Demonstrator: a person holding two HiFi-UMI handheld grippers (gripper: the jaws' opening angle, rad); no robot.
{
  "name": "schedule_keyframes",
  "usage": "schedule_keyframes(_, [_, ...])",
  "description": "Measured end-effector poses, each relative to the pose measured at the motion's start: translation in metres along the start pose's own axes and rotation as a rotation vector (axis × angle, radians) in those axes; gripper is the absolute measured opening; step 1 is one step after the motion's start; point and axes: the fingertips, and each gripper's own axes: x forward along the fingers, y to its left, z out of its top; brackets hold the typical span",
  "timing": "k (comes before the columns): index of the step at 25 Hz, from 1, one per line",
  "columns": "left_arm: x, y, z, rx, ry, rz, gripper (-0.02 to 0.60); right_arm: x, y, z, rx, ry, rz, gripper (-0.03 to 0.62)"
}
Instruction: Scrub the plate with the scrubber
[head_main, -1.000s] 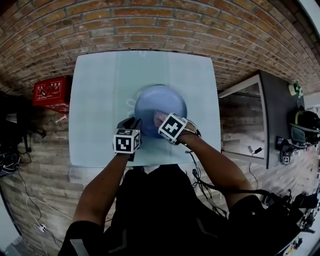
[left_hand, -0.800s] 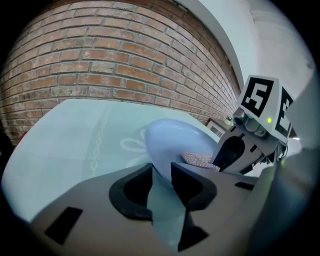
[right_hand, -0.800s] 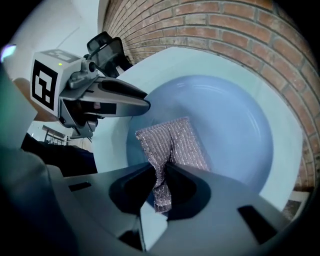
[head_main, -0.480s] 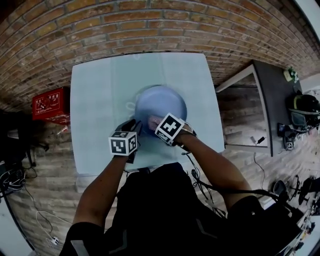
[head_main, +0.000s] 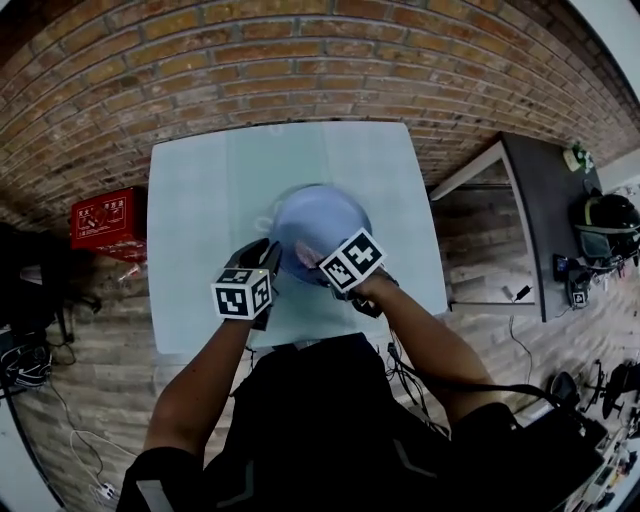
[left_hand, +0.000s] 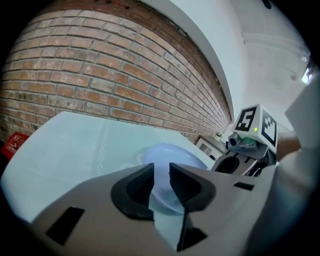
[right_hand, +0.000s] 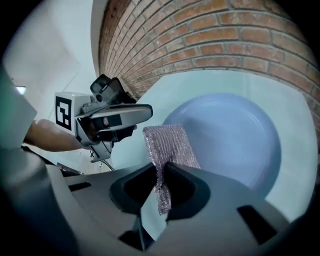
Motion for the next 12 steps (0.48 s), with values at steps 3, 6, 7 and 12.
schedule_keyframes(3, [-0.009, -0.001, 0.019, -0.002, -0.055, 0.018, 0.096, -0.019, -0.002, 0.010, -0.009, -0.076, -0.007, 0.072])
schedule_keyframes(6, [-0.017, -0.014, 0.038, 0.025, -0.106, 0.013, 0.086, -0.043, -0.003, 0.020, -0.037, -0.170, -0.006, 0.067])
schedule_keyframes(7, [-0.020, -0.019, 0.044, 0.035, -0.122, 0.013, 0.080, -0.053, -0.003, 0.023, -0.051, -0.212, -0.001, 0.067])
schedule_keyframes(12, [-0.029, -0.053, 0.073, 0.003, -0.203, 0.002, 0.027, -0.109, -0.010, 0.040, -0.141, -0.408, -0.035, 0.069])
